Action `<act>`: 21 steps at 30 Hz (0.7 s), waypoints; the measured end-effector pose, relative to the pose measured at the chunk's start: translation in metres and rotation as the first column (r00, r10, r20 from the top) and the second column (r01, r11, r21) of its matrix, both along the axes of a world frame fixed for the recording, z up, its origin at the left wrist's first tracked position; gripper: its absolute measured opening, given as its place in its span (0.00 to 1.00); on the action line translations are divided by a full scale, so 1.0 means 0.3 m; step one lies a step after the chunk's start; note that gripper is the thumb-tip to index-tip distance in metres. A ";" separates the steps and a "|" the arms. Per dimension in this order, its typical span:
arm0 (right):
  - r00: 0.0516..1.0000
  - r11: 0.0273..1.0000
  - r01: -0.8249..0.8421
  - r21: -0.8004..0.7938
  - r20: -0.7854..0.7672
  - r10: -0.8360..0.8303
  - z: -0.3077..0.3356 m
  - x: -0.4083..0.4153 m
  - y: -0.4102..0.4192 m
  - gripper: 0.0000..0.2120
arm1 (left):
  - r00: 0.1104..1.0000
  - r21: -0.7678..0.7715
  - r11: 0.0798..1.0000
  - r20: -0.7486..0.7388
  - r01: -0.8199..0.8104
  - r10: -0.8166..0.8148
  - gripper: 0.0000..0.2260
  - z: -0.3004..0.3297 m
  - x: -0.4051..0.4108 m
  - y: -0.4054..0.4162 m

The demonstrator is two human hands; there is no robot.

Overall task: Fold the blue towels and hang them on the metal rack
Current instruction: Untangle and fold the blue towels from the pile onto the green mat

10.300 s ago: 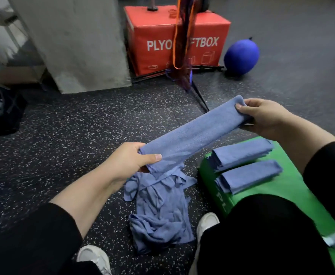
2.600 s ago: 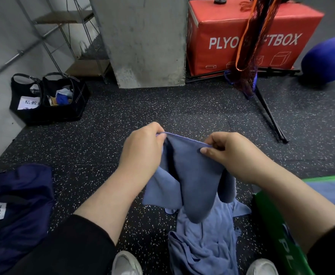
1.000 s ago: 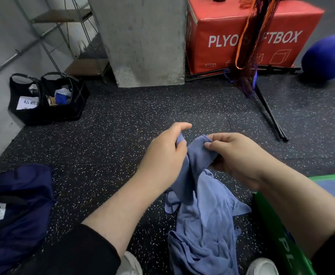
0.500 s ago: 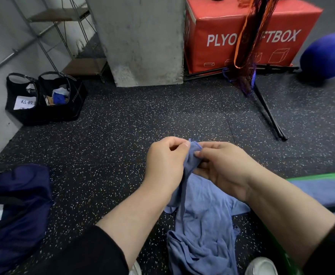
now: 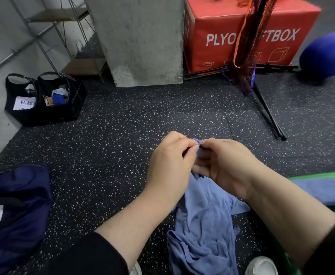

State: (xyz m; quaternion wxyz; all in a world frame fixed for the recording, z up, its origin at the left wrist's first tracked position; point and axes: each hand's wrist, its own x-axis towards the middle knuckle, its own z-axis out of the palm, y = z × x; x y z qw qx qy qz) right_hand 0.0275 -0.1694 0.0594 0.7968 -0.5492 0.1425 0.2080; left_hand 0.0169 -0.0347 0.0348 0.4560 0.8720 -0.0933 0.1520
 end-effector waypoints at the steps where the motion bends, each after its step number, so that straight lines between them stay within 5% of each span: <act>1: 1.000 0.999 0.006 0.043 -0.012 -0.006 0.001 0.000 -0.003 0.13 | 1.000 0.021 1.000 0.015 0.005 -0.005 0.05 0.000 0.000 0.001; 5: 0.999 0.999 0.014 0.035 0.029 -0.015 -0.010 0.008 -0.020 0.10 | 0.993 0.143 0.983 0.015 0.112 -0.115 0.09 0.006 -0.001 -0.002; 9: 0.990 0.958 0.049 -0.281 0.143 -0.008 -0.027 0.030 -0.047 0.11 | 0.991 0.084 0.991 -0.088 0.108 -0.101 0.16 0.027 0.005 0.020; 12: 0.941 0.781 -0.007 -0.624 0.261 0.216 -0.004 0.035 -0.065 0.10 | 0.993 0.087 0.995 -0.112 0.052 -0.042 0.09 0.049 0.041 0.067; 17: 0.837 0.686 -0.074 -0.724 0.329 0.437 0.060 0.008 -0.072 0.11 | 0.858 -0.016 0.916 -0.346 0.400 -0.380 0.29 0.061 0.053 0.089; 21: 0.799 0.556 0.007 -0.831 0.339 0.497 0.071 0.006 -0.094 0.11 | 0.844 -0.020 0.923 -0.398 0.384 -0.360 0.12 0.042 0.055 0.081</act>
